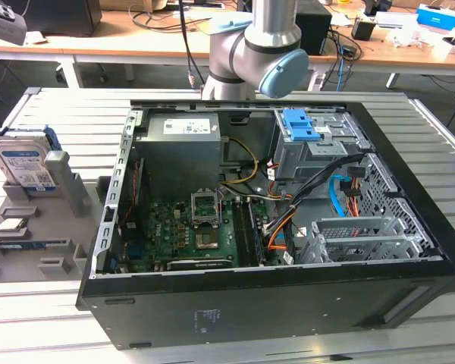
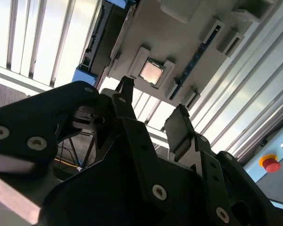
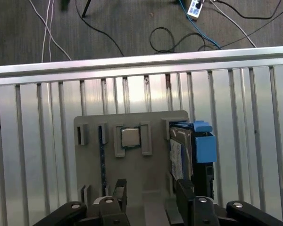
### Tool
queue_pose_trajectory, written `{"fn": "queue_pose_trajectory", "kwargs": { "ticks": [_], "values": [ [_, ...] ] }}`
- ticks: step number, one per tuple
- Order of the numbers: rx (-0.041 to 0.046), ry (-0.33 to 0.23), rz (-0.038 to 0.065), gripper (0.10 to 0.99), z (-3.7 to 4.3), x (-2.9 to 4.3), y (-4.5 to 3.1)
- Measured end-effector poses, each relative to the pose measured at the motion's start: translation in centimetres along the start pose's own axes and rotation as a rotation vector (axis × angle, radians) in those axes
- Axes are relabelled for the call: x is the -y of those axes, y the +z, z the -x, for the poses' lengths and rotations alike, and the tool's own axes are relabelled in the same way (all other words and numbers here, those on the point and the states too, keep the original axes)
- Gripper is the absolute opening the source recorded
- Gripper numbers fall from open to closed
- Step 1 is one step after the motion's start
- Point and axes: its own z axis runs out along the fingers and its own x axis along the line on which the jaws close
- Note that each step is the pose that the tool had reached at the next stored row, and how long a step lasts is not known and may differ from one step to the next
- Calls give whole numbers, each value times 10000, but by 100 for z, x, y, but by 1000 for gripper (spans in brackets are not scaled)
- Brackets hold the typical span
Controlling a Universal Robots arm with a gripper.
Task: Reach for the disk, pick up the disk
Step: 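Pick up the disk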
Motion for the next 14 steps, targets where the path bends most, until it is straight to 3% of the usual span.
{"fn": "queue_pose_trajectory", "kwargs": {
  "ticks": [2, 8, 14],
  "values": [
    [1, 1, -2, 545, 9, -1, 1],
    [0, -2, -1, 545, 225, -17, 1],
    [0, -1, -1, 545, 328, -24, 2]
  ]
}}
